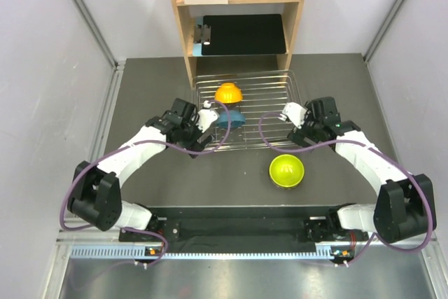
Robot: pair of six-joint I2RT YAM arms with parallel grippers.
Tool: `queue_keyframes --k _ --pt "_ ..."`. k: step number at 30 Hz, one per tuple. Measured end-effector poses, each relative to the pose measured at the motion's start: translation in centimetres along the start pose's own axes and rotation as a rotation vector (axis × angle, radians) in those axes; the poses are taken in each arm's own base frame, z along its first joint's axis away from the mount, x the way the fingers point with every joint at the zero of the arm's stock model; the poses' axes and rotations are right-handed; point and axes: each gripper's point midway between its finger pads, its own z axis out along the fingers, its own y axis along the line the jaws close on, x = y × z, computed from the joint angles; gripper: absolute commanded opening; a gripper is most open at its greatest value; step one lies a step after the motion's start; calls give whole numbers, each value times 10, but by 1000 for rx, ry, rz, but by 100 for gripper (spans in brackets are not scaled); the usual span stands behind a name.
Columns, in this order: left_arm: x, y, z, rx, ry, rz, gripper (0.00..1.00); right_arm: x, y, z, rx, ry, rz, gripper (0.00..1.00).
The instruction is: Load the bowls into the dish rack
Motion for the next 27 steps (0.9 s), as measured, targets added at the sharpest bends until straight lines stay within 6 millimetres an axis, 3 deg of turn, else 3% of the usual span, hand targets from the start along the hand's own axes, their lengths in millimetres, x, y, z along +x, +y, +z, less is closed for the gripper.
queue_keyframes --k 18,22,27 --pt "-5 6 8 -14 7 -6 99 -4 5 2 -30 -10 28 100" --pt "-18 3 -5 0 -59 7 99 -9 -1 -13 -15 -20 22 100" --pt "-40 -2 -40 15 -197 43 99 -25 -18 -48 54 -81 7 100"
